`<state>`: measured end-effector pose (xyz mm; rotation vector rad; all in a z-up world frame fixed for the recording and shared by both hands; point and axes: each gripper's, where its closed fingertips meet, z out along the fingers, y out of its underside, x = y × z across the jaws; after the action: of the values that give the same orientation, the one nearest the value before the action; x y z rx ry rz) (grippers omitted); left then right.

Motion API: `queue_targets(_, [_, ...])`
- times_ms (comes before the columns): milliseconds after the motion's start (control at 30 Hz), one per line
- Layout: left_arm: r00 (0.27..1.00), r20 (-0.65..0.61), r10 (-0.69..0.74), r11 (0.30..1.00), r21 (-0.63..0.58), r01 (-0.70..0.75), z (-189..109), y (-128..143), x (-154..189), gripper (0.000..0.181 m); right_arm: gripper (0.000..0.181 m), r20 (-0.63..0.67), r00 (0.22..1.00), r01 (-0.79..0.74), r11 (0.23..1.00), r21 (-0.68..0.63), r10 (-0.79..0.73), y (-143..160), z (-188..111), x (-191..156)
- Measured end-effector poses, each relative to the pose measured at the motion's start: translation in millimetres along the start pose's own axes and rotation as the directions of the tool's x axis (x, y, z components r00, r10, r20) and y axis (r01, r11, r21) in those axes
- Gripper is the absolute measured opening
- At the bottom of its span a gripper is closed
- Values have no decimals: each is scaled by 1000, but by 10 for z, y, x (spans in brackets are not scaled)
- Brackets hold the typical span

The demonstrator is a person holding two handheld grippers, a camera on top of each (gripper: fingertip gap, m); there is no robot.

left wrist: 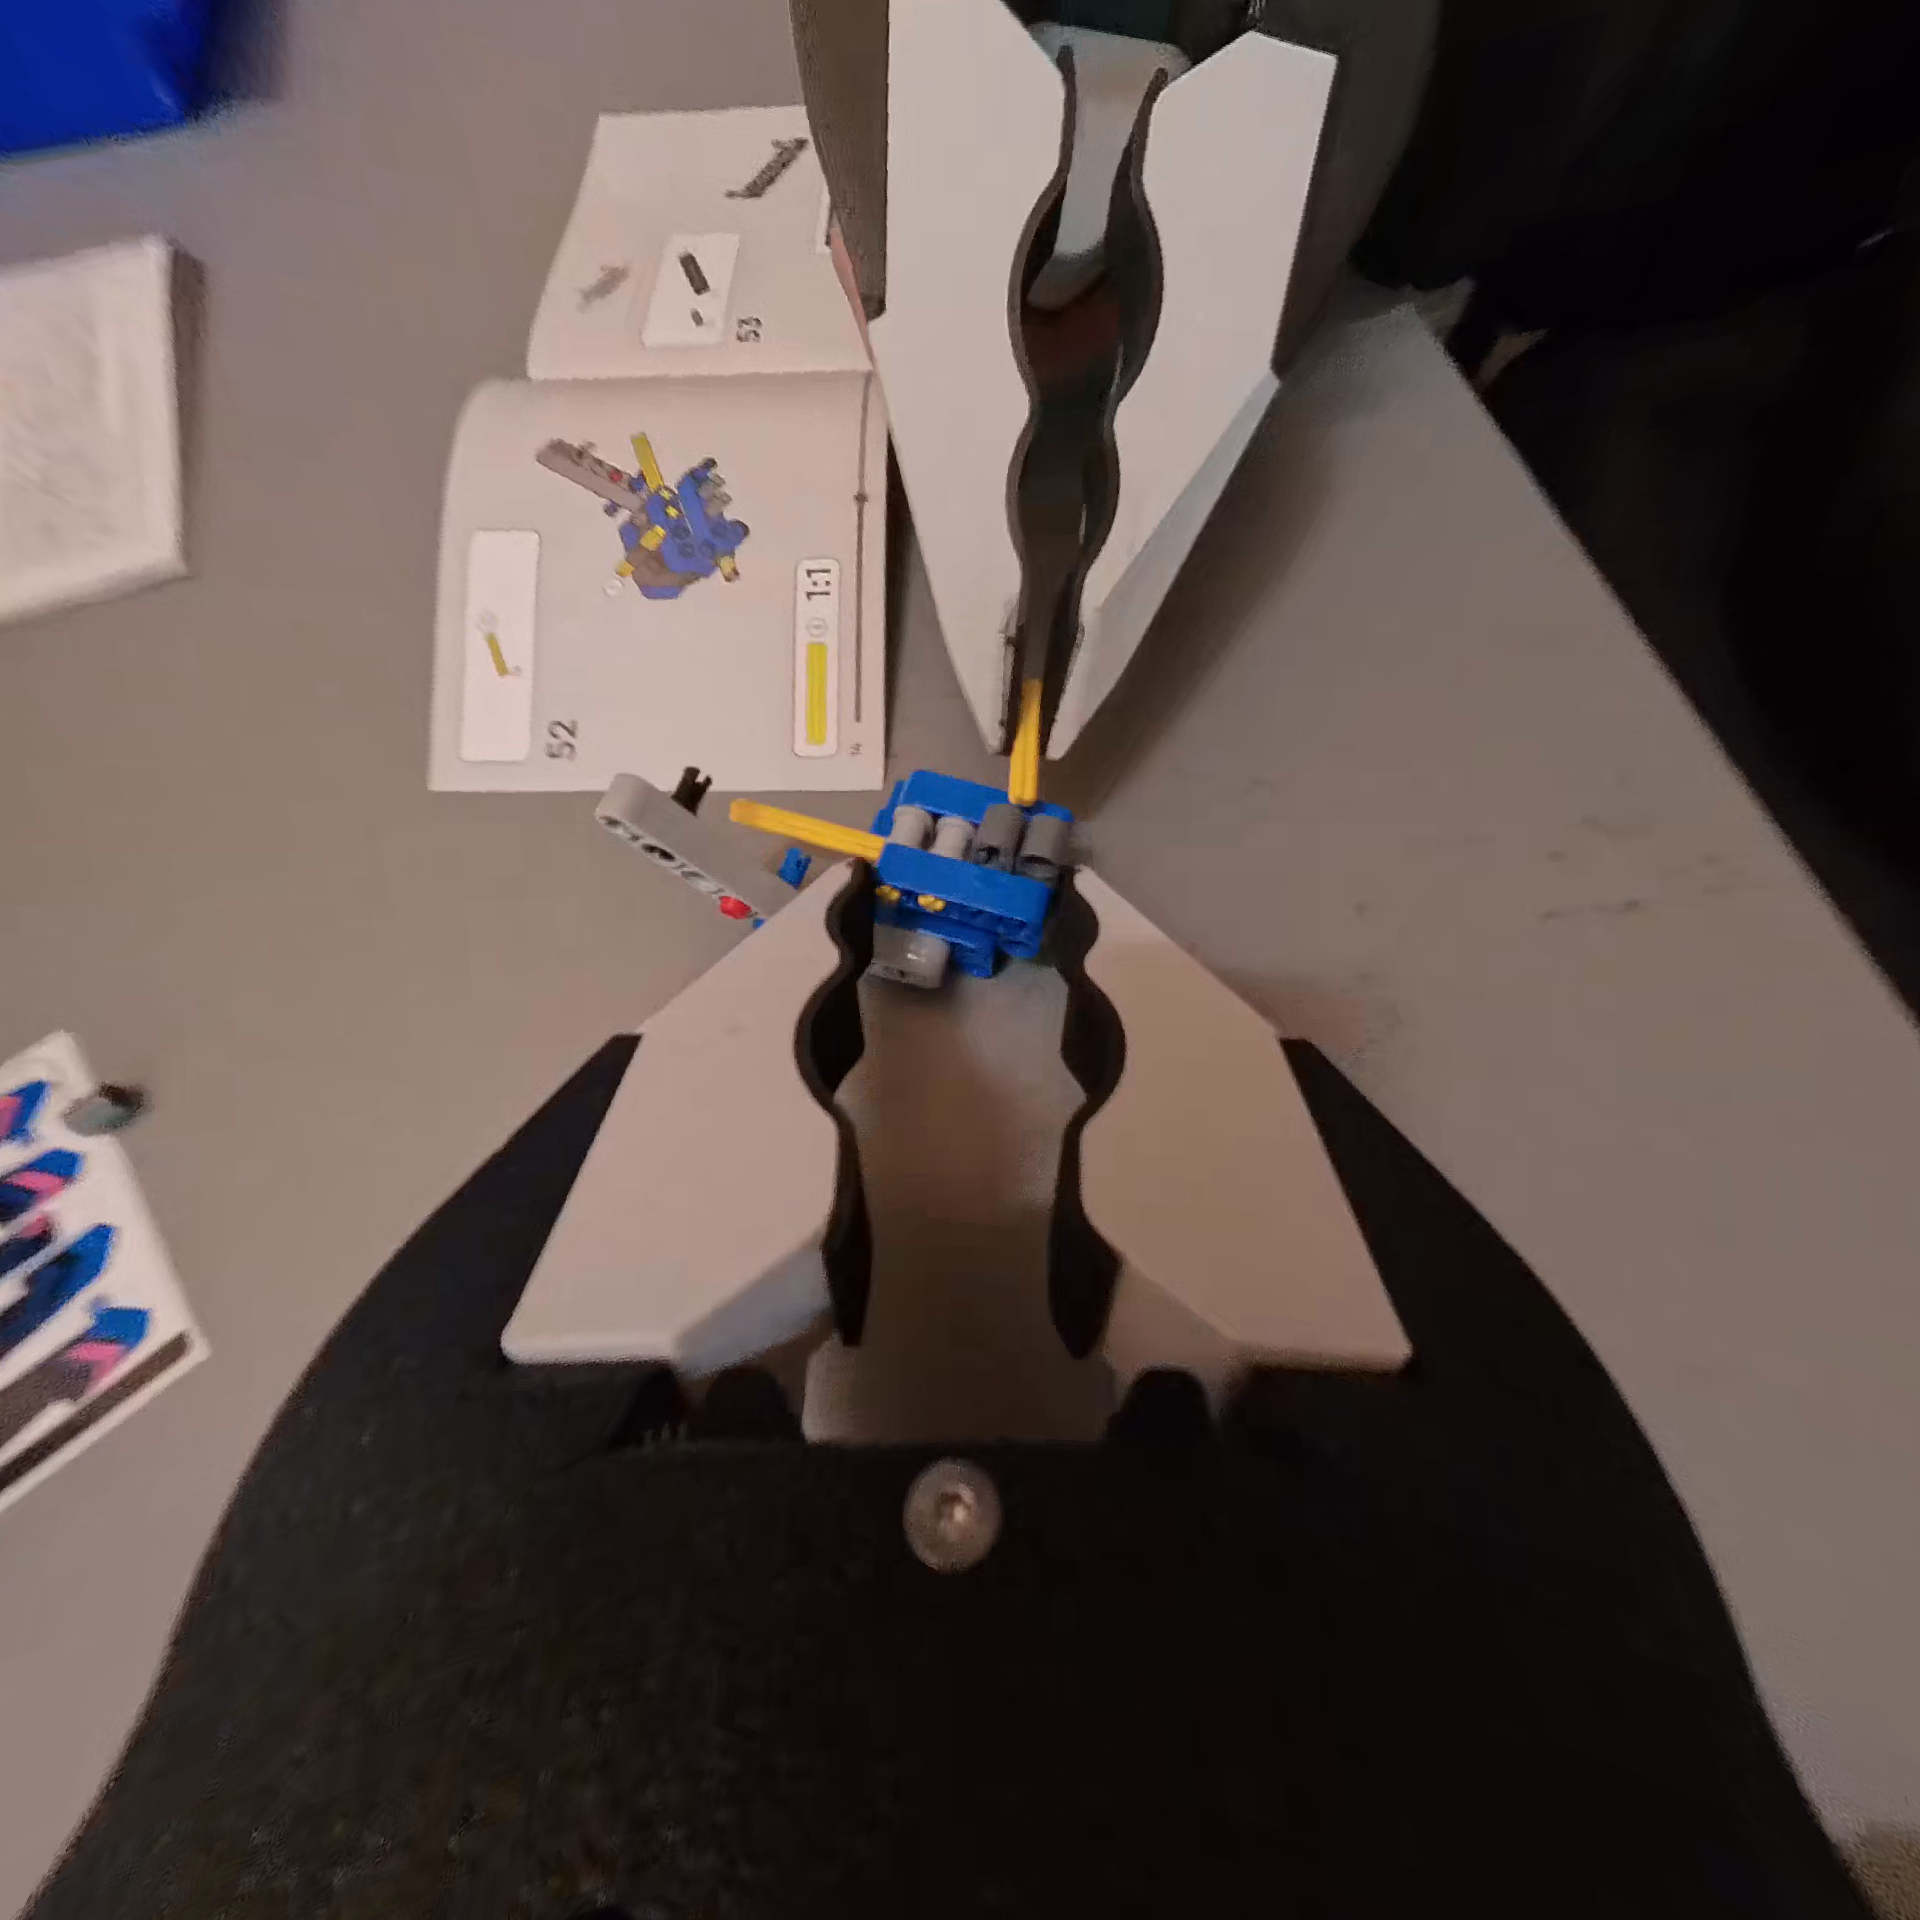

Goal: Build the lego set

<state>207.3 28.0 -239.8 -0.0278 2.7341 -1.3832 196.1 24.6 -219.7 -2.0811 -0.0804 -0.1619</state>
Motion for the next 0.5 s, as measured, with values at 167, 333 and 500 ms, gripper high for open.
queue_targets(167, [975, 168, 147, 989, -48, -141, 4, -14, -102, 32, 3, -79, 994, 72, 997, -34, -74, 45, 23, 55])
queue_targets(333, [962, 218, 164, 986, -65, -154, 15, -23, -145, 32, 3, -120, 991, 61, 998, -20, -63, 47, 0, 116])
queue_targets(500, [963, 224, 153, 988, -51, -145, 14, -22, -156, 32, 3, -138, 987, 80, 997, -17, -82, 39, 0, 131])
